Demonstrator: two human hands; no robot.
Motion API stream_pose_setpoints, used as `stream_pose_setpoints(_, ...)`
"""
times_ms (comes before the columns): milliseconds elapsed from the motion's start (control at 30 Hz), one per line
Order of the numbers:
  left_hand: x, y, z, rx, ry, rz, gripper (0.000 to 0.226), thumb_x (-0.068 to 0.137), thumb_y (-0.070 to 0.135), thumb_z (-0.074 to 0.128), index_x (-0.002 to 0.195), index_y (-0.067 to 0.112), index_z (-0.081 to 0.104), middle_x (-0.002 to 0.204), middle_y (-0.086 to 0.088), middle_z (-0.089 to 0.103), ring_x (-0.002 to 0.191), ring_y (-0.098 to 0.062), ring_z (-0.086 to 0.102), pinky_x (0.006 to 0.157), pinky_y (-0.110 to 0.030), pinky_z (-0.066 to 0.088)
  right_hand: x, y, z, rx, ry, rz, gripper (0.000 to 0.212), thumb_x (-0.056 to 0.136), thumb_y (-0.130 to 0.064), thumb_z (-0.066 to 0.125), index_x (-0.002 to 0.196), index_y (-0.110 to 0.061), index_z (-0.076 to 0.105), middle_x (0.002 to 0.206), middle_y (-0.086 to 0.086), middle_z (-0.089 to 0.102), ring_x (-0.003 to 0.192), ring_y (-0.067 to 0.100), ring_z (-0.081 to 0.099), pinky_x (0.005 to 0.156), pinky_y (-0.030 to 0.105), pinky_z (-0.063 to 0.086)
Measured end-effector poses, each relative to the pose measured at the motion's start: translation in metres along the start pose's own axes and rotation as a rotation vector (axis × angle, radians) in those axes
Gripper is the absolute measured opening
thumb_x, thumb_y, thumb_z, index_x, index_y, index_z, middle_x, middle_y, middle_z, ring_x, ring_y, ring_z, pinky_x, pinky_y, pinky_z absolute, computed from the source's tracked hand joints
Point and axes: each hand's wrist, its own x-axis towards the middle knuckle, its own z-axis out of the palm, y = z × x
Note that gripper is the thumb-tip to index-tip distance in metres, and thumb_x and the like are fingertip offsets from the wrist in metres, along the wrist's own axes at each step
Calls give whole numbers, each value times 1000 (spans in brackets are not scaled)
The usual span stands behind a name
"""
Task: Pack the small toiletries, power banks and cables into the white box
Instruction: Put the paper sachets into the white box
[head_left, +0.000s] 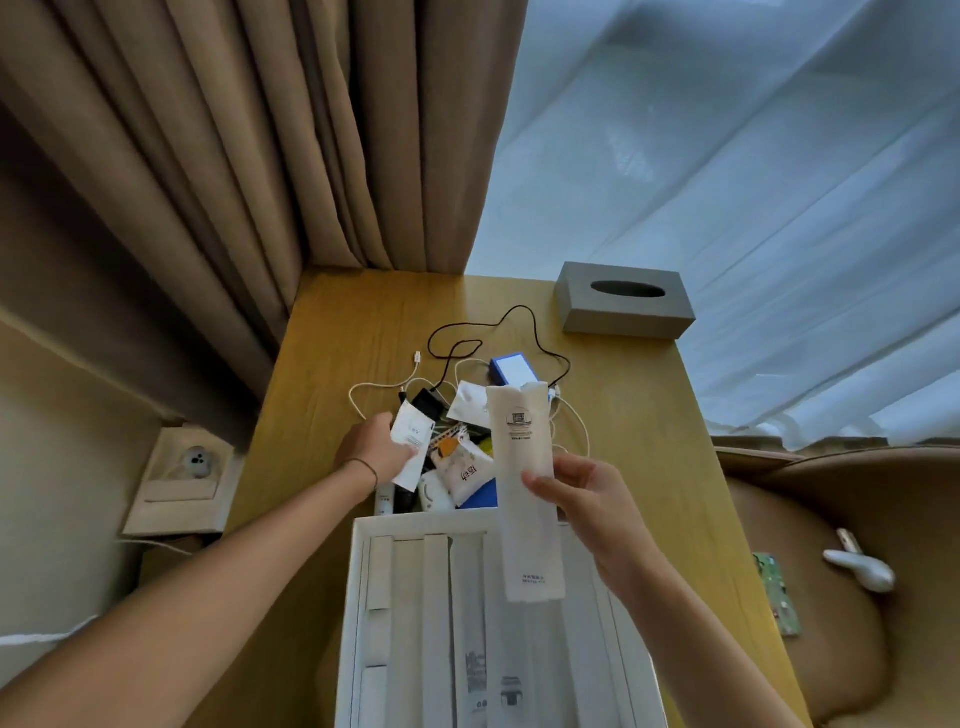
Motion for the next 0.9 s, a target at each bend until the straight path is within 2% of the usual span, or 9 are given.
stream_pose_setpoints(67, -6, 0, -5, -76, 51, 48, 22, 88, 26, 72, 107, 19, 62, 109, -6, 73, 66, -11, 61, 50, -25, 46, -14, 8, -3, -56, 12, -23, 15, 90, -20, 74, 105, -19, 77, 99, -7, 80, 89, 11, 76, 74, 27, 56)
stream_pose_setpoints(167, -23, 3, -17, -228, 130, 91, 25, 91, 23, 69, 114, 15, 64, 111, -8, 72, 79, -22, 66, 57, -28, 52, -31, 26, -5, -146, 37, -62, 16, 89, -18, 76, 104, -24, 75, 98, -10, 80, 88, 6, 76, 66, 18, 58)
stream_pose_setpoints(267, -48, 6, -28, -426, 197, 105, 20, 91, 21, 69, 110, 15, 65, 105, -5, 72, 79, -18, 66, 56, -23, 49, -43, 50, -3, -269, 95, -75, 22, 88, -16, 76, 108, -25, 74, 98, -8, 79, 89, 4, 75, 73, 23, 62)
stream_pose_setpoints(367, -78, 7, -35, -583, 195, 110, 15, 91, 22, 70, 105, 20, 65, 97, 1, 70, 81, -12, 66, 56, -23, 49, -50, 75, -1, -410, 110, -65, 17, 91, -23, 73, 107, -27, 75, 95, -12, 78, 87, 1, 74, 76, 29, 63)
stream_pose_setpoints(467, -106, 8, -36, -678, 152, 108, 16, 93, 22, 69, 108, 20, 64, 96, 3, 69, 87, -14, 67, 61, -27, 54, -50, 94, 3, -590, 149, -47, 12, 91, -26, 66, 91, -23, 77, 82, -12, 77, 72, 4, 72, 63, 31, 62)
stream_pose_setpoints(567, -129, 7, -35, -760, 121, 100, 16, 93, 19, 67, 109, 20, 66, 97, 7, 71, 91, -13, 68, 63, -24, 52, -43, 108, 7, -816, 187, 4, 19, 86, -23, 56, 72, -15, 67, 70, -5, 73, 56, 10, 64, 53, 41, 57)
stream_pose_setpoints(667, -149, 4, -30, -796, 74, 114, 18, 95, 18, 66, 112, 20, 67, 101, 7, 72, 93, -10, 69, 65, -22, 53, -34, 117, 11, -1017, 165, 54, 16, 85, -20, 53, 72, -14, 60, 74, -2, 70, 63, 21, 67, 56, 39, 60)
stream_pose_setpoints(767, -166, 0, -26, -809, 44, 141, 18, 95, 16, 65, 111, 24, 66, 101, 12, 71, 93, -5, 68, 60, -13, 53, -25, 121, 14, -1184, 185, 37, 20, 85, -18, 55, 65, -16, 51, 67, 2, 64, 63, 23, 64, 54, 31, 53)
stream_pose_setpoints(900, -182, -5, -21, -815, 11, 149, 23, 95, 13, 64, 116, 22, 66, 106, 10, 72, 97, -5, 68, 68, -15, 54, -17, 125, 22, -1396, 147, 3, 11, 91, -16, 57, 86, -14, 67, 80, 4, 70, 73, 23, 69, 65, 33, 60)
